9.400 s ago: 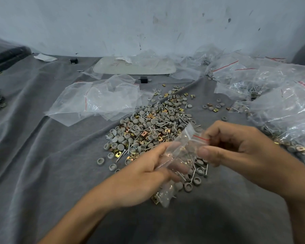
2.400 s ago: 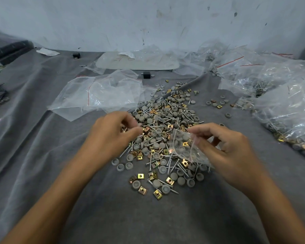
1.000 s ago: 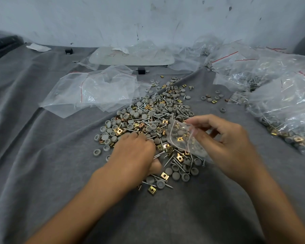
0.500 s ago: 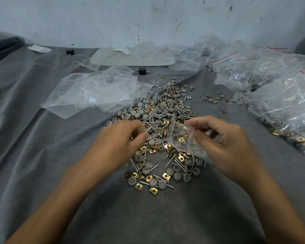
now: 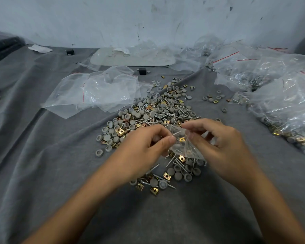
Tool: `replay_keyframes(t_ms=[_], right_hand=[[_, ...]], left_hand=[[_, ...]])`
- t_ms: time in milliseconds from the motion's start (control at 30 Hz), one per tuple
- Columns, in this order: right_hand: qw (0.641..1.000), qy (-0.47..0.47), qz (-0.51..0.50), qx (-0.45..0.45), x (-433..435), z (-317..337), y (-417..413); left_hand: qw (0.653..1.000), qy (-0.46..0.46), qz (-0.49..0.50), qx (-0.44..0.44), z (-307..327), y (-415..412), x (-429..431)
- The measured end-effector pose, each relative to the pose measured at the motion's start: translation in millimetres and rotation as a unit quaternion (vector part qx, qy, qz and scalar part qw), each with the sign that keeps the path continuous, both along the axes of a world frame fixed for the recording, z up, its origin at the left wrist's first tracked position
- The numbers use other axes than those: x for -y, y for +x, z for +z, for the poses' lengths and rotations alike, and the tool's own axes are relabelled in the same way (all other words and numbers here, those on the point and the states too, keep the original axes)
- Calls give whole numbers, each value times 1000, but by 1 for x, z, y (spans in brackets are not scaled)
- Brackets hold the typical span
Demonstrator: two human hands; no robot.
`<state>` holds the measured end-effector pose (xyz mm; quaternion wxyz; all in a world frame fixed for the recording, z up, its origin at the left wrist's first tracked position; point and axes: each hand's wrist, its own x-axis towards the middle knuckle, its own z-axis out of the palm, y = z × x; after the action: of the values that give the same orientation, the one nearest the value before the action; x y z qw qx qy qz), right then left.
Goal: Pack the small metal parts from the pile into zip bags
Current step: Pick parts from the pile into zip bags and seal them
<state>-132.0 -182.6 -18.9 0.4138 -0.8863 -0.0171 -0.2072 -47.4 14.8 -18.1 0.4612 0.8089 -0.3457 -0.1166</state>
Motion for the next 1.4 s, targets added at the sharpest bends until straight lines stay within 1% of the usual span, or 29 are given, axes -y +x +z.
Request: replay_keyframes(t_ms=[100, 233, 333, 533, 600, 800, 967, 1100, 1167, 1300, 1400], right_hand=[[1000, -5, -1, 0, 1, -1, 0], [1000, -6, -5, 2, 2, -1, 0], [1000, -6, -8, 4, 2, -1, 1], [1000, -3, -15, 4, 3, 0, 0], [1000, -4, -15, 2, 3, 0, 0], [1000, -6, -13, 0, 3, 1, -1], [1000, -4, -14, 4, 3, 0, 0], [1000, -1, -19, 8, 5, 0, -1], [1000, 10, -21, 10, 6, 1, -1], [999, 26, -30, 24, 9, 2, -1], [998, 30, -38, 34, 10, 3, -1]], left_hand=[[1000, -2, 14, 21, -2, -1, 4], [998, -52, 21, 9, -2, -1, 4], [997, -60, 34, 19, -2, -1, 3], [994, -18, 56, 94, -1, 1, -3], [993, -8, 56, 106, -2, 0, -3], [995, -25, 42, 89, -2, -2, 1], [994, -15, 49, 92, -2, -2, 1], [997, -67, 32, 37, 0, -1, 1], [995, -85, 40, 38, 3, 4, -3], [991, -72, 98, 50, 9, 21, -20], [990, -15, 123, 69, 7, 26, -27]])
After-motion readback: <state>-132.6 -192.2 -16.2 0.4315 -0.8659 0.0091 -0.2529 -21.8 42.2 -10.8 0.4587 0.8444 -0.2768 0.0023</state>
